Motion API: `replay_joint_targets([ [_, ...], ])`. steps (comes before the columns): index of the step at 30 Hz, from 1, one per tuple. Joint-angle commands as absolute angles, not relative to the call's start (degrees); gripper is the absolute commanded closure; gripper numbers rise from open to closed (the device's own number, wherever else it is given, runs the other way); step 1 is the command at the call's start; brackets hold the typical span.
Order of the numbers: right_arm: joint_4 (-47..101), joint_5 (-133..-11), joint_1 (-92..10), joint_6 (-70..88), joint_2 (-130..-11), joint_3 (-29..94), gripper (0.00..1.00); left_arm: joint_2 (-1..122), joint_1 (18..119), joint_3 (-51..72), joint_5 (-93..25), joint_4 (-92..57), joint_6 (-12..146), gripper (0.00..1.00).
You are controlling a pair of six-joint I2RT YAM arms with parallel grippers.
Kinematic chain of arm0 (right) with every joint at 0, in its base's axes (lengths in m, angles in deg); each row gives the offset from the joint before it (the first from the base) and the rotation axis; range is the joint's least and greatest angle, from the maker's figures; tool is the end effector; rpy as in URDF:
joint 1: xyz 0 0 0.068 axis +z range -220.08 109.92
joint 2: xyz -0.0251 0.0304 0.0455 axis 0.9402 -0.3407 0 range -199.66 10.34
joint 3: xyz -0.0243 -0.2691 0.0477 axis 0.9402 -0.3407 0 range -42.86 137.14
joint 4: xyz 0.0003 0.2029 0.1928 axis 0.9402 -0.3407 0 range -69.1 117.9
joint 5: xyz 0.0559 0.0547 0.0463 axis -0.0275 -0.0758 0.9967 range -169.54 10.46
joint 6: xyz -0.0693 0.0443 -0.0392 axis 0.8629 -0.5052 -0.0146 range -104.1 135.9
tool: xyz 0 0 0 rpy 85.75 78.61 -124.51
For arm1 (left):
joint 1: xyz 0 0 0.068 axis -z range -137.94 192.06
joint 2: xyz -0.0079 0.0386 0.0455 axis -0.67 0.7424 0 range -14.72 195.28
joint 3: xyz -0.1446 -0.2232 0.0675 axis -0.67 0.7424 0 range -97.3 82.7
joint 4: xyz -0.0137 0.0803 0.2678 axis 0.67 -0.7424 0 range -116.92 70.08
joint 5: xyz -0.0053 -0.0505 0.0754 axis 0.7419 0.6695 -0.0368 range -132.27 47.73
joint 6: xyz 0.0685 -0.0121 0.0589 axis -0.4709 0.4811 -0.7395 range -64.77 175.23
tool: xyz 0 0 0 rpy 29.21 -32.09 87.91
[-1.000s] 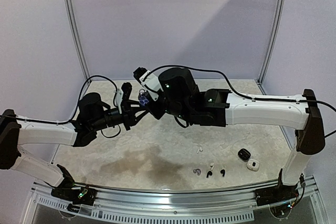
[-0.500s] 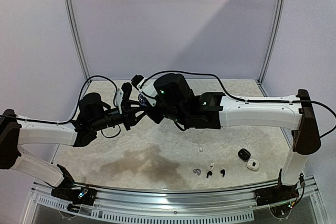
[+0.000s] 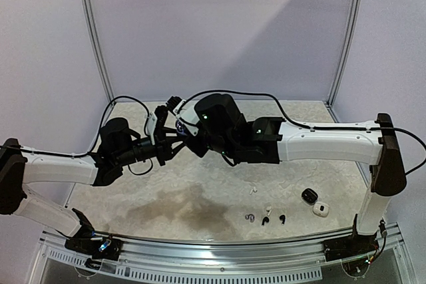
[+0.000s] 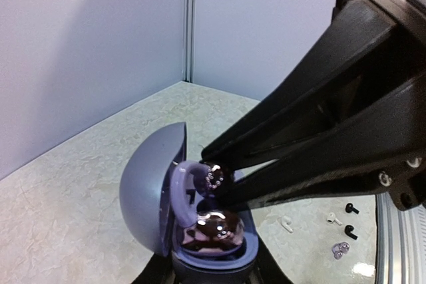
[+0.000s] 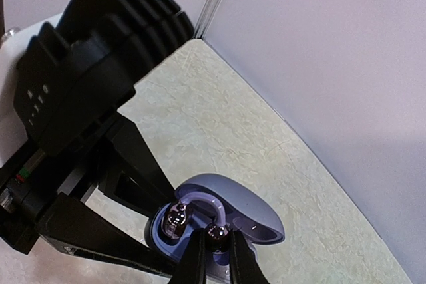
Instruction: Insert the wireless bluetooth earbuds into the charging case
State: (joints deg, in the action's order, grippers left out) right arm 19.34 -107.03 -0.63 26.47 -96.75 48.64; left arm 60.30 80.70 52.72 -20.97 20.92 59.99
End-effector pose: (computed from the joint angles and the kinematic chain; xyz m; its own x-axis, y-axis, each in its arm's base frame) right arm 0.2117 0.4574 0.2941 -0.0160 -0.5059 -0.8624 -0.6976 0.6236 -0.3529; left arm 0.2396 -0.2294 0.2142 -0.1288 0.0040 -0.9917 0.8569 0.5038 -0.1093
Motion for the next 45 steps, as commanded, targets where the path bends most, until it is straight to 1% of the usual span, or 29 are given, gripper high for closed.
replay_joint_targets([
  [1, 16.66, -106.51, -0.14, 27.44, -99.11, 49.55, 0.90, 60.34, 81.70, 52.03, -19.91, 23.07, 59.20, 1.00],
  [11, 15.43, -106.79, -0.16, 27.11, -99.74, 49.60, 0.89, 60.25, 81.70, 52.11, -21.61, 22.98, 60.08, 1.00],
  [18, 14.95, -106.25, -0.13, 26.26, -99.44, 49.28, 0.85, 60.25, 81.63, 52.19, -24.00, 22.80, 60.10, 1.00],
  [25, 15.17, -106.34, -0.12, 26.26, -99.62, 49.16, 0.81, 60.25, 81.62, 52.23, -23.08, 22.89, 59.74, 1.00],
  [32, 15.53, -107.11, -0.23, 25.86, -100.18, 50.04, 0.83, 60.20, 81.70, 52.37, -21.38, 22.80, 60.06, 1.00],
  [40, 14.50, -107.32, -0.29, 24.68, -100.00, 50.02, 0.82, 60.13, 81.70, 52.44, -22.16, 22.65, 59.94, 1.00],
  [45, 15.14, -105.68, -0.51, 23.28, -96.15, 47.66, 0.81, 60.12, 81.70, 52.62, -22.27, 21.91, 58.93, 1.00],
])
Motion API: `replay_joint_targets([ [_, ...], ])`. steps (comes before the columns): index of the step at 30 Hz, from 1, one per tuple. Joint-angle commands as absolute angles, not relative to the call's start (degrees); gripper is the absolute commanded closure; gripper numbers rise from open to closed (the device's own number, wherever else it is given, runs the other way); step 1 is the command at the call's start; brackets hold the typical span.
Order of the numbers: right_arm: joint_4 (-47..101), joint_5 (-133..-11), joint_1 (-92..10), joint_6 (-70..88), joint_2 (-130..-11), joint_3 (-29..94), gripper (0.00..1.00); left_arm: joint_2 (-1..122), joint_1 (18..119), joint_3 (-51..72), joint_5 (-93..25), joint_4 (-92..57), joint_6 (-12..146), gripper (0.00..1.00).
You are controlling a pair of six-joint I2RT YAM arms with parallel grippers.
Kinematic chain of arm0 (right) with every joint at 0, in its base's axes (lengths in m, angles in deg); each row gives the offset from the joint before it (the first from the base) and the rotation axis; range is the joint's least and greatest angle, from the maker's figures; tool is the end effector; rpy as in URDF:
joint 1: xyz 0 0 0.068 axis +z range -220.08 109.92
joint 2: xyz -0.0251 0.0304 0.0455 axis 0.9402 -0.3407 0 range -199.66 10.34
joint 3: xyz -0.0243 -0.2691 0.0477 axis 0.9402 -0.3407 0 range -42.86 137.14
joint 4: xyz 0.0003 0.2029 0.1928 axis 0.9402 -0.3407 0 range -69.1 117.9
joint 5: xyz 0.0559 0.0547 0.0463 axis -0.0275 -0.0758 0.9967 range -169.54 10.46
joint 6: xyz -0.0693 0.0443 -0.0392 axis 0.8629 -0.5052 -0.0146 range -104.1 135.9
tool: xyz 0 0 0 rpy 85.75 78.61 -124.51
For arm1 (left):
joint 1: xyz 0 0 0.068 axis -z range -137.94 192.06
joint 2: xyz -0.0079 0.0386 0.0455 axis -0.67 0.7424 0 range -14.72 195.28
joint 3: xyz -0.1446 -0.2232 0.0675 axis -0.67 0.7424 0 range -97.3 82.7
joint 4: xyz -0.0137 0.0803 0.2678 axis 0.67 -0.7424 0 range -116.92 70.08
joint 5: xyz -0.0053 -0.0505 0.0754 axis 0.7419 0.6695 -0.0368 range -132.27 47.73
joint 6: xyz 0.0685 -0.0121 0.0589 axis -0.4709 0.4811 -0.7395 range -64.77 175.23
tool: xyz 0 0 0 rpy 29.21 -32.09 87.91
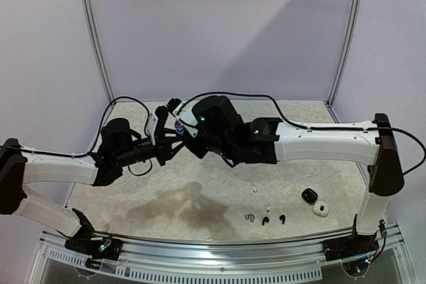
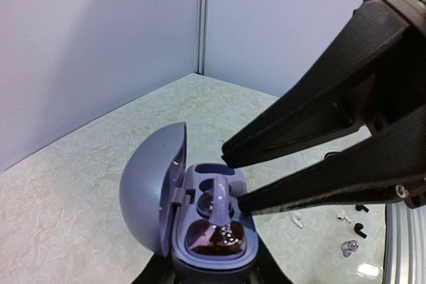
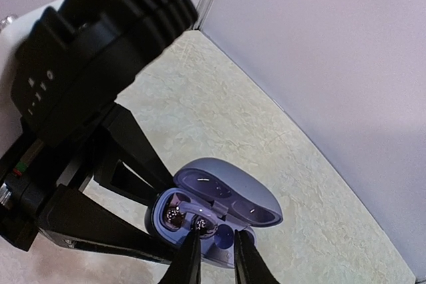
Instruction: Insert the wireless bluetooth earbuds into the charging case
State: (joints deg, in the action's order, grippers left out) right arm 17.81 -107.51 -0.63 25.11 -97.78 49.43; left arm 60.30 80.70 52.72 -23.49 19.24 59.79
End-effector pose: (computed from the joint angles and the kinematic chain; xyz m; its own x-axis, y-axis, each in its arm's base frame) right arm 0.2130 0.4594 0.2876 -0.0428 -0.5167 -0.8551 -0.6948 0.6305 -0.3462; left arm 0.2423 -0.2273 0.2097 -0.1467 0.0209 -0.9890 0.8322 0.5431 -0.1119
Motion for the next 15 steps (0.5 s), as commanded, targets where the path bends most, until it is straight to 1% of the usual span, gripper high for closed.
replay_joint_targets([
  [1, 15.45, -104.44, -0.80, 22.93, -95.23, 47.14, 0.80, 60.08, 81.70, 52.64, -22.17, 21.70, 58.43, 1.00],
  [5, 17.18, -96.77, -2.25, 20.86, -90.24, 44.73, 0.75, 60.12, 81.70, 52.79, -20.79, 21.39, 55.71, 1.00],
  [8, 18.31, -91.80, -3.37, 20.27, -87.48, 42.88, 0.74, 60.10, 81.70, 52.74, -18.21, 21.48, 54.07, 1.00],
  [15, 17.98, -80.92, -4.34, 26.87, -83.74, 39.54, 0.70, 59.83, 81.70, 52.51, -5.78, 19.90, 51.62, 1.00],
])
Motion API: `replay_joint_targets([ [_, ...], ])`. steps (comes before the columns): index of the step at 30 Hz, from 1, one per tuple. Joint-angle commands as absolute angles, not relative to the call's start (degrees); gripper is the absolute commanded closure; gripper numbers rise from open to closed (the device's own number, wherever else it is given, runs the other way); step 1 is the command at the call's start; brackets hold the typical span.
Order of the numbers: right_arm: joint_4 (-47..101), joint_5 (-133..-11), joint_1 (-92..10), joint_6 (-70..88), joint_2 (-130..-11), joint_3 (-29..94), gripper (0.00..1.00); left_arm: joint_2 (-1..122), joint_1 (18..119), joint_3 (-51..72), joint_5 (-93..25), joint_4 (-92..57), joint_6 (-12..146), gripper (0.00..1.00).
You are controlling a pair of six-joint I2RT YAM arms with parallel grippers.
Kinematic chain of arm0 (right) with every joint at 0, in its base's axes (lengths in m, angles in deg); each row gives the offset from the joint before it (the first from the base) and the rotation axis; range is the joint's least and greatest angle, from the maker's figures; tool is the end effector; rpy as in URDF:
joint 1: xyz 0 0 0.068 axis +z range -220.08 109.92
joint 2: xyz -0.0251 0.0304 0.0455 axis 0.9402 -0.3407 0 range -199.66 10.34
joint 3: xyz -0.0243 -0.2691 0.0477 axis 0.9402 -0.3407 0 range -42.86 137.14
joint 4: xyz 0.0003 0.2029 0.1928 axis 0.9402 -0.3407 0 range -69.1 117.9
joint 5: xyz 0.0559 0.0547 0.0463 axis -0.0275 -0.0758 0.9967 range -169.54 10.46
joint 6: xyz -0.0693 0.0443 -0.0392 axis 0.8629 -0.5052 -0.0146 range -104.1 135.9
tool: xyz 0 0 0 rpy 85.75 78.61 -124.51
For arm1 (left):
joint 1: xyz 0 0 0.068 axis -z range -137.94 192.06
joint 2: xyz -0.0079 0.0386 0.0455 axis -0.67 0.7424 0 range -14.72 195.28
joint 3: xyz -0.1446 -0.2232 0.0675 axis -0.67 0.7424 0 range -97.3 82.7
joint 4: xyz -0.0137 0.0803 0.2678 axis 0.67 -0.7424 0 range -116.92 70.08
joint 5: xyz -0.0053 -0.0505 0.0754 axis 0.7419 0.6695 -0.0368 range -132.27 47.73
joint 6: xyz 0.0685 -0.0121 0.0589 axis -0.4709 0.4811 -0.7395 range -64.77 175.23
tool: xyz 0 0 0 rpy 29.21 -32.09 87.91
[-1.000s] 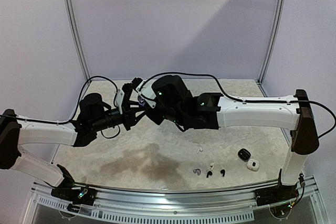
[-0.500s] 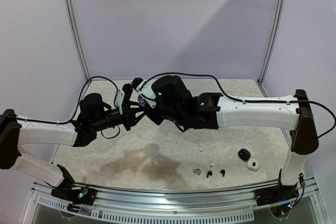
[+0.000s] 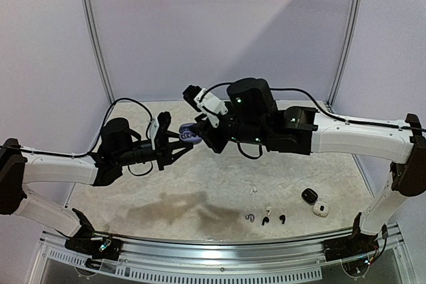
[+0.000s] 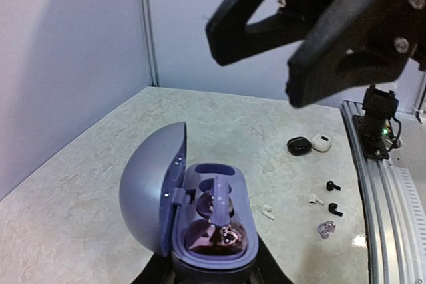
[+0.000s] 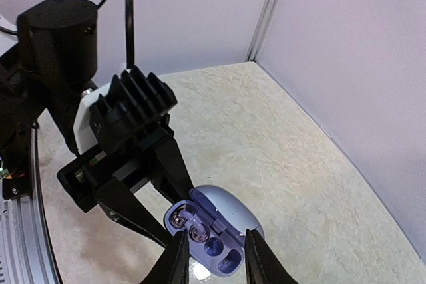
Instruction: Insert the wireless bluetooth earbuds into the charging case
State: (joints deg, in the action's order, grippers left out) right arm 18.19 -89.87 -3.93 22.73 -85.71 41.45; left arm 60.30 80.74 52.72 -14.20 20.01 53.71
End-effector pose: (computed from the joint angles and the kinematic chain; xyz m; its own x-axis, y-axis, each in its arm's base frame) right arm 0.2005 0.4174 0.3260 -0.0479 -0.3974 -0.9164 -0.8440 0.5068 -0.1757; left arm 0.2307 -0.2338 0.2121 -0.0452 0.0662 -0.9968 0.9188 0.3945 -0.0155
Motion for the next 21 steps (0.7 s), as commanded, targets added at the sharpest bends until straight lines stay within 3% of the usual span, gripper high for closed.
replay_joint_targets([
  [1, 17.76, -80.27, -4.36, 28.20, -83.65, 39.23, 0.70, 59.84, 81.70, 52.41, -4.58, 19.70, 51.68, 1.00],
  [11, 15.68, -74.91, -4.36, 39.17, -84.02, 39.52, 0.72, 59.99, 81.70, 51.47, -1.73, 17.20, 50.85, 1.00],
  [21, 11.78, -75.75, -4.40, 41.90, -86.40, 41.93, 0.81, 60.25, 81.70, 50.97, -1.58, 16.08, 50.05, 1.00],
])
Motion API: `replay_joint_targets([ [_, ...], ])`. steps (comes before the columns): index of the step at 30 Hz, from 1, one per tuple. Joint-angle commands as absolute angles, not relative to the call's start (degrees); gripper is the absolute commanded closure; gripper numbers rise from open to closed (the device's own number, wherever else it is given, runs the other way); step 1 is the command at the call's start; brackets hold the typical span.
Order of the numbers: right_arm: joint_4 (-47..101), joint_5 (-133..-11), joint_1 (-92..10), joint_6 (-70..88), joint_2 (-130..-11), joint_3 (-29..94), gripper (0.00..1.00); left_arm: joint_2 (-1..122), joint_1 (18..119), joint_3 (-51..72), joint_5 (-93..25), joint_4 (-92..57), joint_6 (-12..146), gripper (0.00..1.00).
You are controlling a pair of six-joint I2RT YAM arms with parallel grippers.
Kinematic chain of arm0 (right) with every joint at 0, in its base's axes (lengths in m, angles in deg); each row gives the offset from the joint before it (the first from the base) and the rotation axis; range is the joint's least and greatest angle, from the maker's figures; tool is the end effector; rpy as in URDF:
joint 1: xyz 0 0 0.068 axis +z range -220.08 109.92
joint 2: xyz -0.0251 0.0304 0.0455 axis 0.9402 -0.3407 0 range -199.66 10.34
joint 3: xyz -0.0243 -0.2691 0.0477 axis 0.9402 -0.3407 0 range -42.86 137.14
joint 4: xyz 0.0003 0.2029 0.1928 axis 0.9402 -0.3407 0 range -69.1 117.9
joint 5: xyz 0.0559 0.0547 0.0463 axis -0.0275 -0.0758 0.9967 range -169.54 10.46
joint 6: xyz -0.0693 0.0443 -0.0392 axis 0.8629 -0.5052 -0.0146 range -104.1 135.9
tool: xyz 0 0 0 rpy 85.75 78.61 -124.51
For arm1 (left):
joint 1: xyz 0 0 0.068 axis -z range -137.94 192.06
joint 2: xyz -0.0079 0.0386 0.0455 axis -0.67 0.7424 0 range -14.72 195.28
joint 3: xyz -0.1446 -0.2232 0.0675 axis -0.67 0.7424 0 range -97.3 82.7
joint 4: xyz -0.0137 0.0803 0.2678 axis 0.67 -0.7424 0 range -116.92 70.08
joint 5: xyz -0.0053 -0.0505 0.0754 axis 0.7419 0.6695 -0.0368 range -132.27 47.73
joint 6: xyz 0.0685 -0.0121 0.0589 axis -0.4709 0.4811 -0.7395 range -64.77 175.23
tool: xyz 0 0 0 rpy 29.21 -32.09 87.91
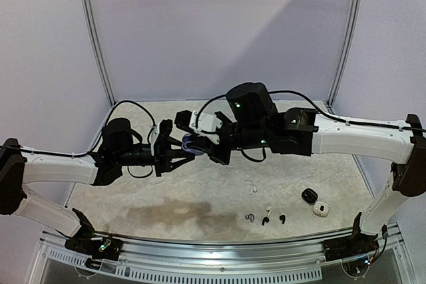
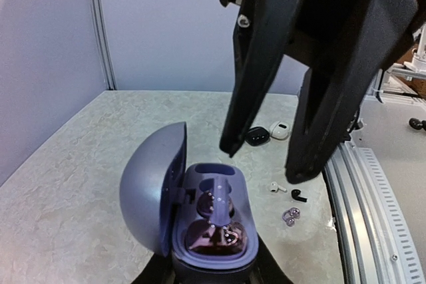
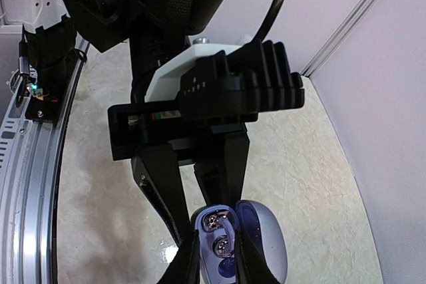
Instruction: Insert the wireless bluetooth earbuds into the charging case
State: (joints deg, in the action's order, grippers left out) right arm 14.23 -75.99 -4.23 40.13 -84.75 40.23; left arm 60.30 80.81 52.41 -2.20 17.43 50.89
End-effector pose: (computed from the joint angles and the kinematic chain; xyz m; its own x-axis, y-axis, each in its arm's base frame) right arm 0.1815 0.4172 0.3143 0.2214 -0.5070 -0.8330 -0.9241 0.1637 -0.3453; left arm 0.2143 -0.2393 0.2089 -0.0260 0.0951 -0.9951 0.9816 0.1908 -0.0074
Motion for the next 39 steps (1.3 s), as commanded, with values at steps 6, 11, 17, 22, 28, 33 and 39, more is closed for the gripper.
replay_joint_targets([
  [6, 12.30, -77.36, -4.34, 41.99, -86.60, 42.13, 0.81, 60.42, 81.70, 50.73, -1.45, 15.87, 50.00, 1.00],
  [11, 13.14, -77.46, -4.35, 42.26, -86.60, 42.19, 0.80, 60.52, 81.70, 50.79, -1.29, 15.81, 49.92, 1.00],
  [17, 13.74, -78.04, -4.42, 42.66, -86.14, 42.13, 0.80, 60.47, 81.87, 50.51, -0.79, 15.11, 49.47, 1.00],
  [22, 12.17, -77.69, -4.53, 43.22, -87.19, 43.09, 0.81, 60.47, 81.88, 50.63, -0.79, 15.33, 49.28, 1.00],
  [28, 11.24, -77.35, -4.59, 43.15, -87.89, 42.91, 0.84, 60.45, 81.97, 50.79, -0.80, 15.24, 49.14, 1.00],
  [33, 10.17, -77.56, -4.56, 43.51, -88.19, 42.51, 0.87, 60.47, 81.97, 50.67, -0.81, 14.99, 48.73, 1.00],
  [39, 10.17, -76.96, -4.56, 43.20, -88.32, 42.35, 0.93, 60.43, 81.97, 50.61, -1.05, 14.55, 48.49, 1.00],
])
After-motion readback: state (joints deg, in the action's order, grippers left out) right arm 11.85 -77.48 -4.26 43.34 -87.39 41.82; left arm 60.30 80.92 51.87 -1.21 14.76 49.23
